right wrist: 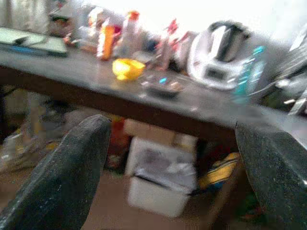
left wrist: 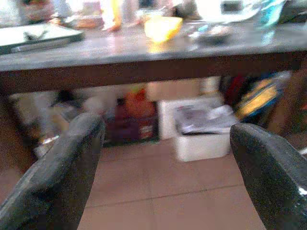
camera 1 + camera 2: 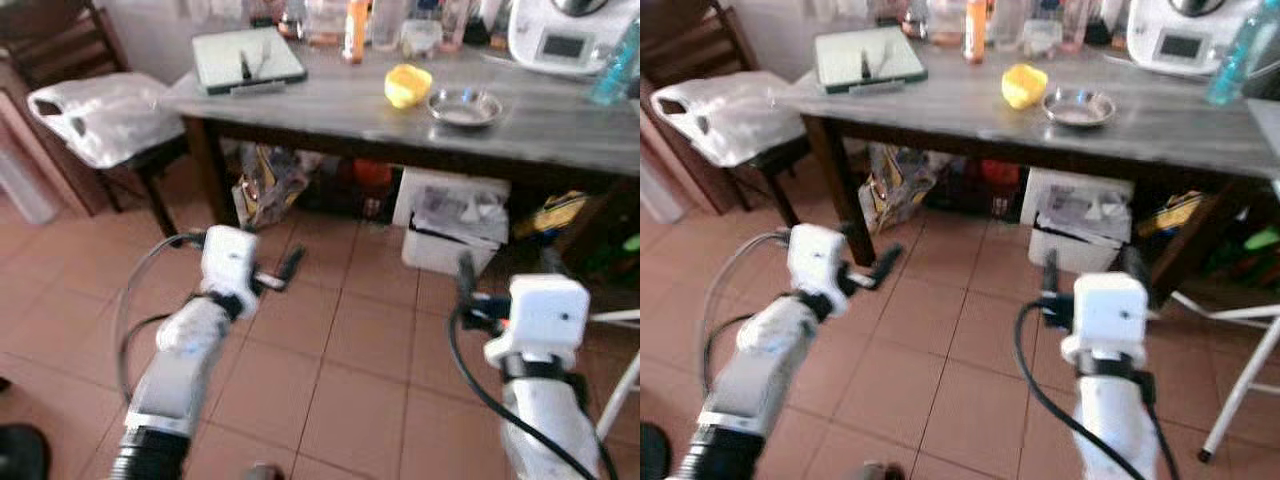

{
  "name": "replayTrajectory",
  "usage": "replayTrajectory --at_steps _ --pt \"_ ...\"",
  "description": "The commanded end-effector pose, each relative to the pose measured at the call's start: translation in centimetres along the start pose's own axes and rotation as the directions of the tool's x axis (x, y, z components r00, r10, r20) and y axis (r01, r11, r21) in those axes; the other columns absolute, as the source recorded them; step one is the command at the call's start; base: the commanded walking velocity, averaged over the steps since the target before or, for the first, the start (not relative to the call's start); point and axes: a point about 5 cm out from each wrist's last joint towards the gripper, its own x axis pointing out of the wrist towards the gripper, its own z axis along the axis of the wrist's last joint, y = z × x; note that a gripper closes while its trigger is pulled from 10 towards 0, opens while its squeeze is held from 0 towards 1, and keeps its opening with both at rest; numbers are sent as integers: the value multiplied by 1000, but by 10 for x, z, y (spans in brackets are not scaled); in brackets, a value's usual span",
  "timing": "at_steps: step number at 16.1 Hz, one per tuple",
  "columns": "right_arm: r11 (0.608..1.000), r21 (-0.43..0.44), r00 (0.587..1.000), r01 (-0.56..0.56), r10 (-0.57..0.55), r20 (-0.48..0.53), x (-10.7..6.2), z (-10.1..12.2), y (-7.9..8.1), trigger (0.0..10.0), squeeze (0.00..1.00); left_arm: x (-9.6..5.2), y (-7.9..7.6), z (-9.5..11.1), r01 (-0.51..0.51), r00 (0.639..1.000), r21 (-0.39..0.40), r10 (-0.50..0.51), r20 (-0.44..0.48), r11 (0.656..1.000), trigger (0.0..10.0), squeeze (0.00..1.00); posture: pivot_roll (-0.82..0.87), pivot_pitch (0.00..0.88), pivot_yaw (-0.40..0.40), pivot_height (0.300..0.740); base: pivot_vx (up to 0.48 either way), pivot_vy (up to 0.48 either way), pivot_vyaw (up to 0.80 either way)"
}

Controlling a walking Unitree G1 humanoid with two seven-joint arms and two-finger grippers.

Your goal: Setting the table

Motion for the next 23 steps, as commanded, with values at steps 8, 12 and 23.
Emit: replayTrajectory --at_steps 8,12,23 --pt "1000 5 1000 9 -9 7 0 3 -1 10000 0 4 -5 4 55 998 -25 -54 17 998 10000 0 34 94 -10 740 0 -180 0" --pt "1000 4 1000 13 -13 7 -1 3 -1 10000 0 6 -7 4 65 998 -33 -65 20 997 10000 0 30 94 -7 740 0 -480 0" --pt "1000 0 1000 16 -16 11 -2 4 -2 10000 0 8 -10 4 85 996 -34 -84 24 996 10000 0 22 94 -6 740 0 -480 0"
